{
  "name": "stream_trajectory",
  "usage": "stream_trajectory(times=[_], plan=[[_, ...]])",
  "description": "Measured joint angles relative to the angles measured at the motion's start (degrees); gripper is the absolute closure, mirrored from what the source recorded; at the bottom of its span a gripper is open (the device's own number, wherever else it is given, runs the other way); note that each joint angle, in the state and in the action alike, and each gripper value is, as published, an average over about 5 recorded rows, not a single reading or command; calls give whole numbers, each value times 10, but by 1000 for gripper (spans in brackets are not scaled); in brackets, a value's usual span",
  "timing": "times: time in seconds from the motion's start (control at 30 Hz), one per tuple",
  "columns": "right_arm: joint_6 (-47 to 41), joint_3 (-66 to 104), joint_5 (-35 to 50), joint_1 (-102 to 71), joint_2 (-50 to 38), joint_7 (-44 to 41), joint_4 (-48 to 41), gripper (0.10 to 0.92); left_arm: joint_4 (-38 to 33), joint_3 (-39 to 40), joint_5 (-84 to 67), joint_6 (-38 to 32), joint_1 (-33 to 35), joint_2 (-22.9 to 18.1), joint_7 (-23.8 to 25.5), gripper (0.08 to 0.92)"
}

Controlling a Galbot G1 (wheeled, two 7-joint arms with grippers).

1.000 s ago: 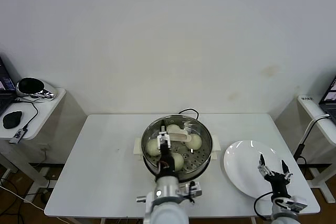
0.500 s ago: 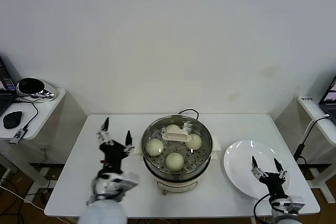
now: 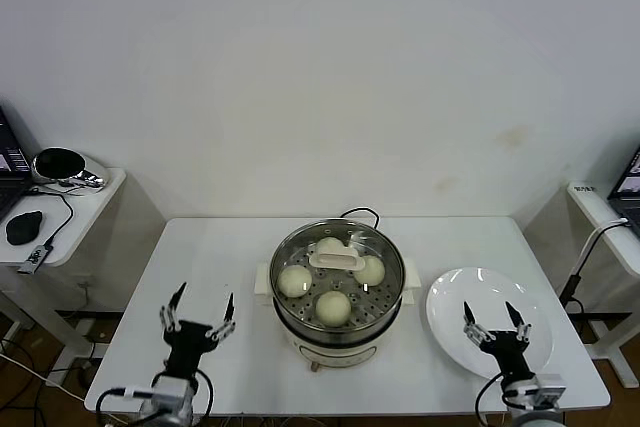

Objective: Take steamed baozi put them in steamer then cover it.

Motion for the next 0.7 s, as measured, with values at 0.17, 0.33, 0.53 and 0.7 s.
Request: stream_trajectory(times=[0.17,0.33,0.53,0.7], plan=[[-9,-4,-7,-14,-8,2,11,203,18,-12,-53,-27,29,0,2,177],[-33,0,-14,-27,-12,-3,29,203,21,-20,-85,-41,48,-1,7,177],[-54,4,-21,-32,-13,-8,43,203,22,-23,-110,-49,61,-3,8,177],[-65,7,-21,-34,-11,-10,50,203,23,-27,-123,-52,69,-1,9,177]])
